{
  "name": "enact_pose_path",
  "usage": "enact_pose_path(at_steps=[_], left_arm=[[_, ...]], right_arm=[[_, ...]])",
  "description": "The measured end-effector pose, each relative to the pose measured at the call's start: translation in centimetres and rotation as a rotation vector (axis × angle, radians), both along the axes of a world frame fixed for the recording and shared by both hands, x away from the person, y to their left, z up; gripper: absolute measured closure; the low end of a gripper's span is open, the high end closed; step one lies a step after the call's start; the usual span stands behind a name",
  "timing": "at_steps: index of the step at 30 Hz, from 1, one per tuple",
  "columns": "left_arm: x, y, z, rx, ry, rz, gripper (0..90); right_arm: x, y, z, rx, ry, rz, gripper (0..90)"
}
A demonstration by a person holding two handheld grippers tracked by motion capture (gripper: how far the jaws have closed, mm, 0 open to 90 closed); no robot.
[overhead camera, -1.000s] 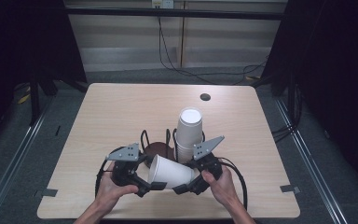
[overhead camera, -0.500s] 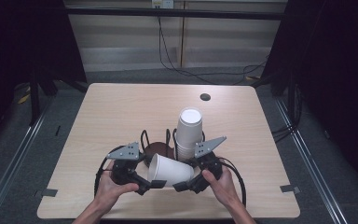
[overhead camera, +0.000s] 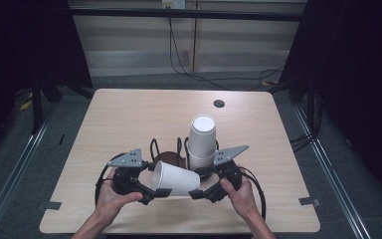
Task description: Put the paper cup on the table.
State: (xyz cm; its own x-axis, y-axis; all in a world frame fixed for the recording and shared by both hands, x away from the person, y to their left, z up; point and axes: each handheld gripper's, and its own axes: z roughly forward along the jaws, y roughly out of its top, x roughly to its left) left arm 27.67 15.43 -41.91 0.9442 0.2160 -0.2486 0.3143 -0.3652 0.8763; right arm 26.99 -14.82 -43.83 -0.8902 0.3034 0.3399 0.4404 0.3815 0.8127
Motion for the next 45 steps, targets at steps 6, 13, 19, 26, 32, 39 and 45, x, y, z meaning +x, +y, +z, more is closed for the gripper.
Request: enact_pose_path(at_steps=[6, 13, 19, 26, 32, 39, 45], left_arm=[[0.1, 0.3, 0.2, 0.025, 0.006, 0.015, 11.4], [0.0, 0.6, 0.2, 0.062, 0.013, 0.031, 11.3], [0.1, 1.7, 0.3, 0.077, 0.017, 0.080, 11.3], [-0.1, 2.8, 0.4, 0.122, 0.019, 0.090, 11.2], [0.0, 4.6, 0.6, 0.165, 0.036, 0.124, 11.2], [0.7, 6.5, 0.4, 0.229, 0.073, 0.162, 11.2], [1.1, 7.8, 0.7, 0.273, 0.061, 0.214, 11.2]], right_arm=[[-0.2, -0.9, 0.0, -0.016, -0.016, -0.066, 14.4], [-0.3, -2.2, 0.0, 0.004, -0.019, -0.122, 14.4], [-0.3, -2.9, 0.1, 0.027, -0.021, -0.141, 14.4], [-0.3, -3.4, 0.0, 0.022, -0.026, -0.168, 14.4], [-0.6, -3.4, 0.1, 0.017, -0.031, -0.168, 14.5], [-0.6, -3.3, -0.3, 0.004, -0.027, -0.174, 14.5], [-0.6, -3.1, -0.3, -0.002, -0.027, -0.176, 14.5]])
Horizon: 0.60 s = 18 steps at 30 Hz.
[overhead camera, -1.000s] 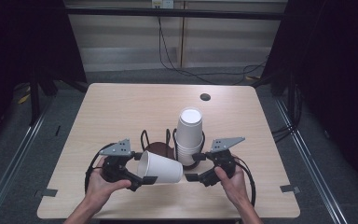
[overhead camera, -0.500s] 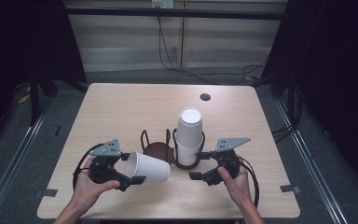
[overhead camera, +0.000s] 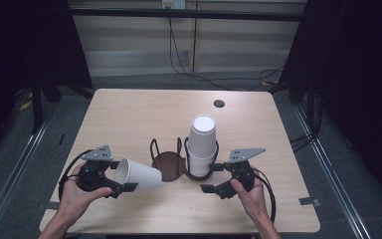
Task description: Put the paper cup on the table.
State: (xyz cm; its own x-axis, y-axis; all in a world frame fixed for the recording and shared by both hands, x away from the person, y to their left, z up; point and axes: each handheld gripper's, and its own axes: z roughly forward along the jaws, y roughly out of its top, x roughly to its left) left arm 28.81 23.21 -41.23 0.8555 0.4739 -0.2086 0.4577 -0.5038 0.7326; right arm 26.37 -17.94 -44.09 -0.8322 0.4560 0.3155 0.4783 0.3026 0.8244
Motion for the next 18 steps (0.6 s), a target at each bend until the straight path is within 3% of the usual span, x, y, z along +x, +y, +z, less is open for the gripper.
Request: enact_pose_path(at_steps=[8, 12, 16, 18], left_arm=[[0.6, 1.7, 1.0, 0.028, 0.000, 0.037, 11.2], [0.9, 2.6, 1.2, 0.039, -0.017, 0.088, 11.2], [1.2, 3.4, 1.4, 0.064, -0.013, 0.104, 11.3], [1.5, 3.5, 1.6, 0.097, -0.017, 0.109, 11.3]], right_arm=[[0.0, 0.0, 0.0, -0.004, -0.001, -0.006, 14.6], [0.0, 0.0, 0.1, -0.011, -0.003, -0.005, 14.6], [0.1, -0.2, 0.2, -0.010, -0.004, -0.013, 14.6], [0.1, -0.2, 0.3, -0.009, -0.009, -0.013, 14.6]])
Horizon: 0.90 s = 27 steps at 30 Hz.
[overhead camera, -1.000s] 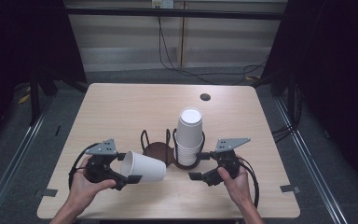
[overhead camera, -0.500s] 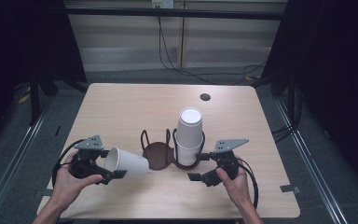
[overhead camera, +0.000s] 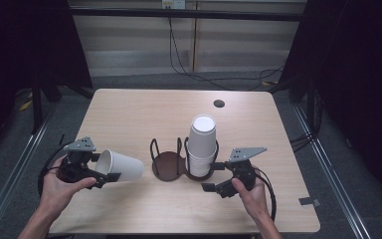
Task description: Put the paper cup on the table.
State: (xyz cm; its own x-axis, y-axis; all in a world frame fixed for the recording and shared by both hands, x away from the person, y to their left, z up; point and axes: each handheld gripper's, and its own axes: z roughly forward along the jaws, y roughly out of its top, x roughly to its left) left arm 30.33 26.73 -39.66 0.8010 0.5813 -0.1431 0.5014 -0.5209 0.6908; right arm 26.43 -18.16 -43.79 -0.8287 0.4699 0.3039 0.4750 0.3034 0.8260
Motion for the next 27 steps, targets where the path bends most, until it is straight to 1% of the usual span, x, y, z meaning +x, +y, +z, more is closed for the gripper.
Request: enact_pose_path(at_steps=[1, 3, 4, 5, 8, 9, 10, 12, 13, 15, 16, 17, 18, 19, 20, 21, 22, 23, 24, 25, 26, 27], left_arm=[[0.3, -0.1, 0.1, 0.025, -0.003, 0.001, 11.3], [0.7, -0.2, 0.3, 0.048, -0.005, 0.005, 11.3], [1.0, -0.3, 0.4, 0.067, -0.008, 0.004, 11.3], [1.3, -0.4, 0.6, 0.075, -0.015, 0.007, 11.2], [2.0, -0.7, 1.0, 0.108, -0.010, 0.010, 11.2], [2.4, -1.1, 1.1, 0.145, -0.021, 0.022, 11.2], [2.4, -1.1, 1.1, 0.145, -0.021, 0.022, 11.2], [3.0, -1.5, 1.1, 0.165, -0.009, 0.016, 11.2], [3.4, -1.7, 1.1, 0.177, 0.010, 0.004, 11.2], [3.9, -2.0, 1.0, 0.202, 0.017, 0.001, 11.0], [4.4, -2.3, 0.9, 0.219, 0.028, -0.006, 10.9], [4.7, -2.5, 0.9, 0.226, 0.029, -0.006, 10.9], [5.0, -2.6, 0.8, 0.234, 0.037, 0.009, 10.9], [5.4, -2.8, 0.8, 0.245, 0.058, 0.027, 10.9], [5.7, -3.0, 0.7, 0.255, 0.071, 0.030, 11.0], [6.0, -3.2, 0.7, 0.272, 0.069, 0.027, 11.0], [6.2, -3.3, 0.7, 0.278, 0.076, 0.026, 11.0], [6.5, -3.6, 0.7, 0.291, 0.075, 0.032, 11.0], [6.8, -3.8, 0.7, 0.291, 0.083, 0.028, 11.0], [7.1, -4.0, 0.8, 0.301, 0.085, 0.026, 11.0], [7.5, -4.4, 0.9, 0.327, 0.076, 0.023, 11.0], [7.6, -4.6, 1.0, 0.334, 0.068, 0.025, 10.9]], right_arm=[[0.0, 0.0, 0.1, -0.001, -0.002, -0.002, 14.6], [-0.1, -0.1, 0.2, -0.004, -0.007, -0.002, 14.6], [-0.2, -0.2, 0.3, -0.004, -0.006, -0.004, 14.6], [-0.3, -0.3, 0.3, -0.005, -0.005, -0.006, 14.6], [-0.4, -0.6, 0.4, -0.008, -0.008, -0.003, 14.6], [-0.5, -0.8, 0.4, -0.006, -0.008, -0.006, 14.6], [-0.5, -1.0, 0.4, 0.003, -0.010, -0.011, 14.6], [-0.5, -1.1, 0.4, 0.005, -0.012, -0.014, 14.6], [-0.6, -1.1, 0.3, 0.004, -0.010, -0.014, 14.6], [-0.5, -1.0, 0.2, -0.002, -0.009, -0.011, 14.6], [-0.5, -0.9, 0.1, -0.007, -0.004, -0.010, 14.6], [-0.5, -0.9, 0.1, -0.007, -0.004, -0.010, 14.6], [-0.5, -0.9, 0.0, -0.009, -0.003, -0.008, 14.6], [-0.5, -0.9, 0.0, -0.011, -0.002, -0.009, 14.6], [-0.5, -0.9, 0.0, -0.011, -0.002, -0.010, 14.6], [-0.4, -1.0, 0.0, -0.010, 0.001, -0.011, 14.6], [-0.4, -1.0, 0.0, -0.009, 0.003, -0.012, 14.6], [-0.4, -1.0, 0.0, -0.009, 0.003, -0.012, 14.6], [-0.3, -1.1, 0.0, -0.010, 0.001, -0.016, 14.6], [-0.3, -1.1, 0.1, -0.012, 0.002, -0.016, 14.6], [-0.3, -1.1, 0.1, -0.013, 0.002, -0.017, 14.6], [-0.4, -1.2, 0.1, -0.013, 0.002, -0.017, 14.6]])
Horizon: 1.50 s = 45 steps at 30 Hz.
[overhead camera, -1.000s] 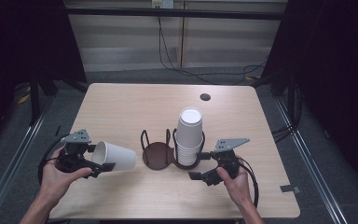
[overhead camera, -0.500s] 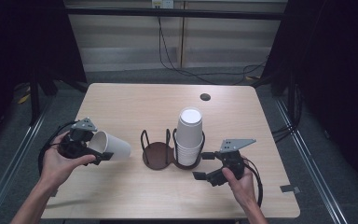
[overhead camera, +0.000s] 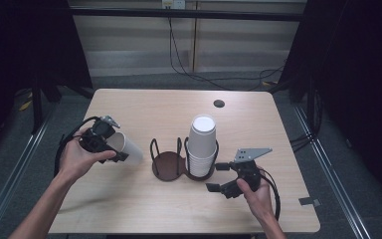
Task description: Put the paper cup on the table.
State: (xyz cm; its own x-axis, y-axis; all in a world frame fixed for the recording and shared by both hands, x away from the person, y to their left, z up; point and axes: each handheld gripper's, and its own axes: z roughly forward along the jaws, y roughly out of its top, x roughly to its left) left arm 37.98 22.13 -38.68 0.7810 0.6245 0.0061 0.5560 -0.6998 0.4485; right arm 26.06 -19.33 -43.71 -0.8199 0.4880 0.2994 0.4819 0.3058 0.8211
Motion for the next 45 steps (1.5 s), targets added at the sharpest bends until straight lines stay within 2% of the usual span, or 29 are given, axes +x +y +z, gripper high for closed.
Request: enact_pose_path(at_steps=[3, 4, 7, 8, 11, 12, 15, 17, 19, 22, 25, 29, 33, 37, 39, 40, 45], left_arm=[[0.3, -0.6, 0.1, 0.027, 0.002, -0.003, 10.6], [0.4, -0.9, 0.2, 0.048, 0.003, -0.020, 10.4], [0.6, -1.3, 0.2, 0.064, 0.016, -0.034, 10.4], [0.8, -1.3, 0.2, 0.083, 0.022, -0.051, 10.4], [1.1, -1.7, -0.1, 0.106, 0.043, -0.053, 10.2], [1.3, -2.0, -0.2, 0.123, 0.051, -0.071, 10.2], [1.5, -2.4, -0.4, 0.128, 0.058, -0.077, 9.9], [1.5, -3.0, -0.7, 0.145, 0.079, -0.086, 9.8], [1.7, -3.4, -1.2, 0.165, 0.081, -0.086, 9.8], [2.0, -3.7, -1.4, 0.163, 0.057, -0.066, 9.2], [2.3, -3.9, -1.5, 0.159, 0.055, -0.046, 8.0], [2.5, -4.3, -1.7, 0.153, 0.047, -0.042, 6.7], [2.3, -5.0, -2.2, 0.136, 0.016, -0.046, 5.9], [2.4, -5.2, -2.6, 0.136, 0.026, -0.057, 5.1], [2.5, -5.2, -2.8, 0.125, 0.035, -0.049, 5.3], [2.6, -5.3, -2.9, 0.136, 0.029, -0.053, 5.4], [2.7, -5.5, -3.3, 0.129, 0.051, -0.049, 6.9]], right_arm=[[0.0, -0.1, 0.0, 0.001, 0.001, -0.001, 14.6], [0.0, -0.1, 0.0, 0.000, 0.001, -0.004, 14.6], [0.0, -0.1, 0.0, 0.000, 0.001, -0.003, 14.6], [0.0, -0.1, 0.0, -0.002, 0.004, -0.004, 14.6], [0.1, 0.0, -0.1, -0.005, 0.009, -0.002, 14.6], [0.1, 0.0, -0.1, -0.006, 0.008, -0.001, 14.6], [0.1, 0.0, -0.1, -0.007, 0.007, -0.002, 14.6], [0.1, -0.1, -0.1, -0.007, 0.008, -0.007, 14.6], [0.1, -0.2, -0.1, -0.008, 0.007, -0.008, 14.6], [0.2, -0.2, -0.1, -0.008, 0.008, -0.009, 14.6], [0.2, -0.2, -0.1, -0.009, 0.008, -0.009, 14.6], [0.2, -0.2, -0.1, -0.010, 0.011, -0.008, 14.6], [0.1, -0.2, -0.1, -0.015, 0.004, -0.014, 14.7], [0.1, -0.3, -0.1, -0.011, 0.004, -0.021, 14.6], [0.1, -0.2, -0.1, -0.013, 0.004, -0.018, 14.7], [0.1, -0.2, -0.1, -0.013, 0.002, -0.018, 14.7], [0.1, -0.2, -0.1, -0.018, -0.010, -0.029, 14.7]])
